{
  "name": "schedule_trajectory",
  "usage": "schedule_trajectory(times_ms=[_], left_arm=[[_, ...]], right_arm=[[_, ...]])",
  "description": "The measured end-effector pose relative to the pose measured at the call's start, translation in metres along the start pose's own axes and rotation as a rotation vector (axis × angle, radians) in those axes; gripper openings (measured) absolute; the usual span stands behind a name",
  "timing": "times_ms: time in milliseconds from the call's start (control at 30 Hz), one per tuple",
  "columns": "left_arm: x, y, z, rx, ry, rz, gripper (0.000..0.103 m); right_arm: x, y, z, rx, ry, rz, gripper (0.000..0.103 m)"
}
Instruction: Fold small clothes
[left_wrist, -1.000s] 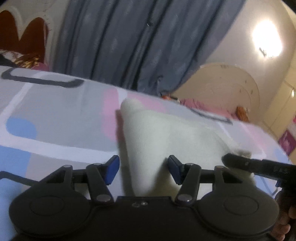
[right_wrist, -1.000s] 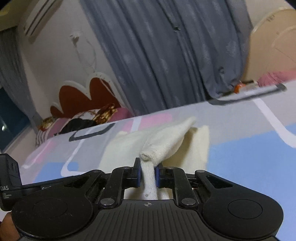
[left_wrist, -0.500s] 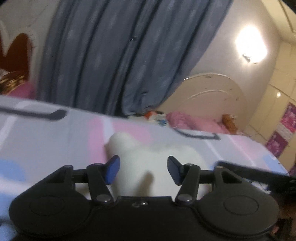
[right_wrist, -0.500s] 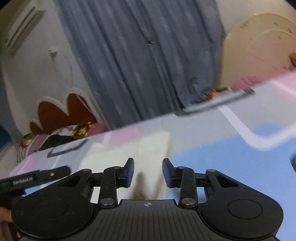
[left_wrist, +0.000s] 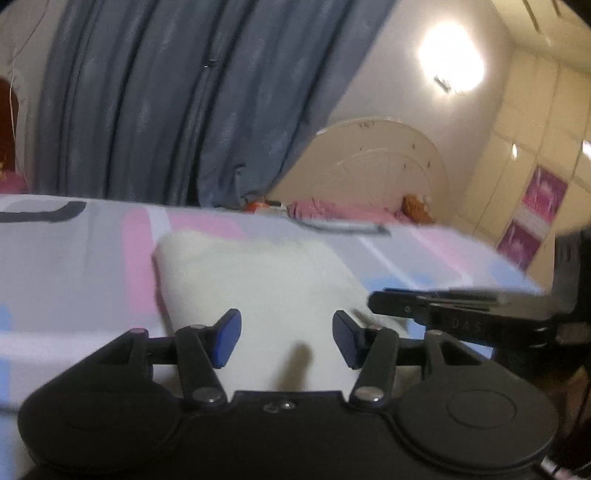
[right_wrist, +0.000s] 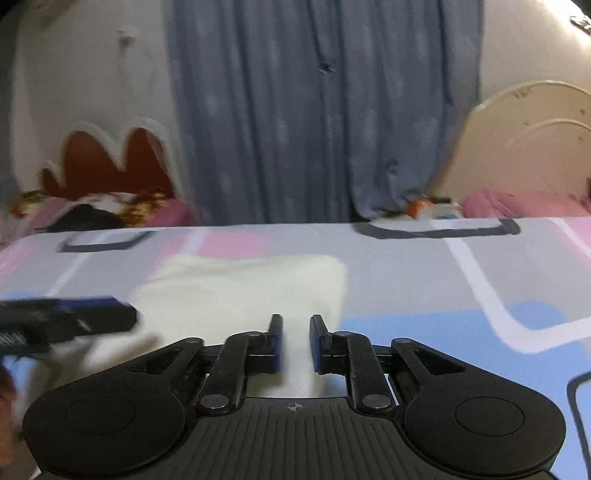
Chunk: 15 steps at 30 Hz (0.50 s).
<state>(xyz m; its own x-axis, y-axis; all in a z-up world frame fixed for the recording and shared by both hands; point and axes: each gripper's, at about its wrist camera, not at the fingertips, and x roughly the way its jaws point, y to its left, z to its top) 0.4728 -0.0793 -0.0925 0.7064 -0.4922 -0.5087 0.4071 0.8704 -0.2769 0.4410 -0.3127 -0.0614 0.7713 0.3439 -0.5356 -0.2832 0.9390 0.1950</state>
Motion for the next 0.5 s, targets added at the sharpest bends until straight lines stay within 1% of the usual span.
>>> schedule_trajectory(times_ms=[33,67,100,133,167,233,267,333,400,500], left_arm=[[0.004,-0.005,-0.01,0.019,0.027,0.004,0.052],[0.011,-0.008,-0.019,0.036,0.054,0.015,0.052],[0.015,-0.013,-0.027,0.077,0.048,0.037,0.052],[0.016,-0.02,-0.029,0.131,0.038,0.057,0.052],[0.017,-0.024,-0.029,0.156,0.045,0.068,0.052],[0.009,-0.027,-0.024,0.141,0.057,0.053,0.051],[0.001,-0.027,-0.022,0.117,0.052,0.045,0.05],[-0.022,-0.028,-0.025,0.1,0.039,0.046,0.05],[-0.037,-0.033,-0.032,0.096,0.048,0.063,0.05],[-0.053,-0.038,-0.047,0.068,0.079,0.076,0.05]], right_arm=[[-0.001,0.006,-0.007,-0.028,0.025,0.004,0.016],[0.007,0.013,-0.013,-0.059,0.073,-0.009,0.016],[0.012,0.015,-0.023,-0.079,0.086,-0.026,0.015],[0.011,0.014,-0.028,-0.07,0.06,-0.027,0.015],[0.012,0.012,-0.026,-0.038,0.066,-0.026,0.015],[0.008,0.01,-0.019,0.006,0.084,-0.036,0.015],[0.0,0.012,-0.015,0.025,0.082,-0.033,0.016],[-0.018,0.019,-0.014,0.018,0.058,-0.01,0.016],[-0.036,0.026,-0.018,-0.002,0.065,0.0,0.016],[-0.053,0.036,-0.04,-0.012,0.113,0.007,0.016]])
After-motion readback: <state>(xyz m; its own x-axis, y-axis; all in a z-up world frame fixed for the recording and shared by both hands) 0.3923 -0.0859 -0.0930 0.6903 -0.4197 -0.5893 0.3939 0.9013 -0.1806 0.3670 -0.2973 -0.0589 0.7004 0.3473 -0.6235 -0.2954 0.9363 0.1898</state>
